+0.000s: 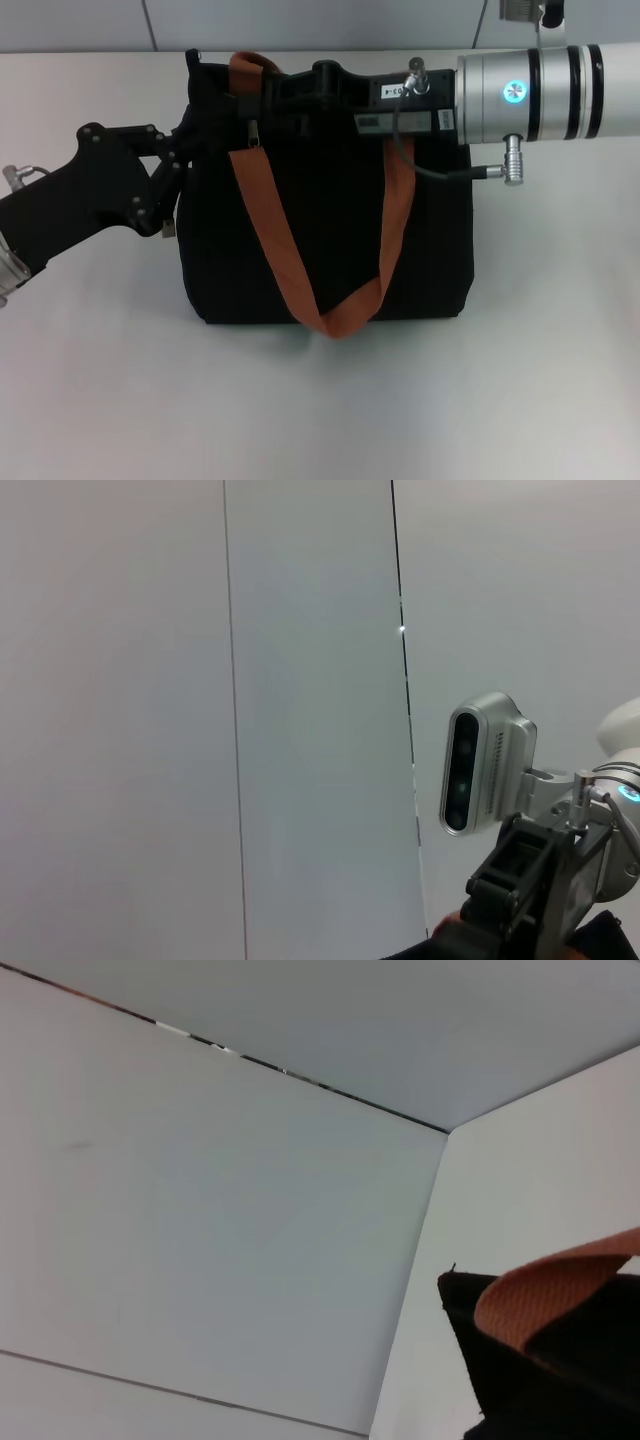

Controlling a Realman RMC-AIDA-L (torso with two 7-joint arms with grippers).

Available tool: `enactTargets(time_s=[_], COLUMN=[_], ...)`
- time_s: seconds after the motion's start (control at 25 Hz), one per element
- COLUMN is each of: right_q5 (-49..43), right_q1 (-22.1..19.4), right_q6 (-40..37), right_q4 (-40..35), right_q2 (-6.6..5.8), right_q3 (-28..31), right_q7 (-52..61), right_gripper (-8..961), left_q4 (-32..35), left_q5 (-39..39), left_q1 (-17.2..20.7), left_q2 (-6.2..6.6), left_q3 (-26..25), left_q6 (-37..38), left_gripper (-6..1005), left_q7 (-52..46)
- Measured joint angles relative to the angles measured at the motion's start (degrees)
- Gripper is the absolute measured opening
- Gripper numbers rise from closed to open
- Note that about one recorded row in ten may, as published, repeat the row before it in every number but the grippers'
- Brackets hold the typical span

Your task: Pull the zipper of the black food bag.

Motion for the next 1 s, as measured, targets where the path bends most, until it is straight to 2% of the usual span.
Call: enactTargets(time_s=[0.44, 0.72, 1.0], right_q5=[0.3, 0.3, 0.3], right_q1=[1.2, 1.2, 0.6], right_q6=[1.8, 3.0, 2.9], right_q4=[0.2, -1.6, -2.5], right_q2=[0.25, 0.32, 0.32], right_q3=[-3.7, -5.7, -6.0], right_q7=[-0.1, -0.4, -1.8], right_gripper=[331, 260, 97], left_q4=[0.0, 0.4, 0.5], left_q5=[0.0, 0.0, 0.0], left_q1=[0.0, 0.2, 0.4], left_q2=[0.00, 0.00, 0.00], left_q3=[0.0, -0.1, -0.2], left_q6=[0.1, 0.4, 1.1], left_gripper=[24, 24, 24], left_q7=[0.0, 0.0, 0.0])
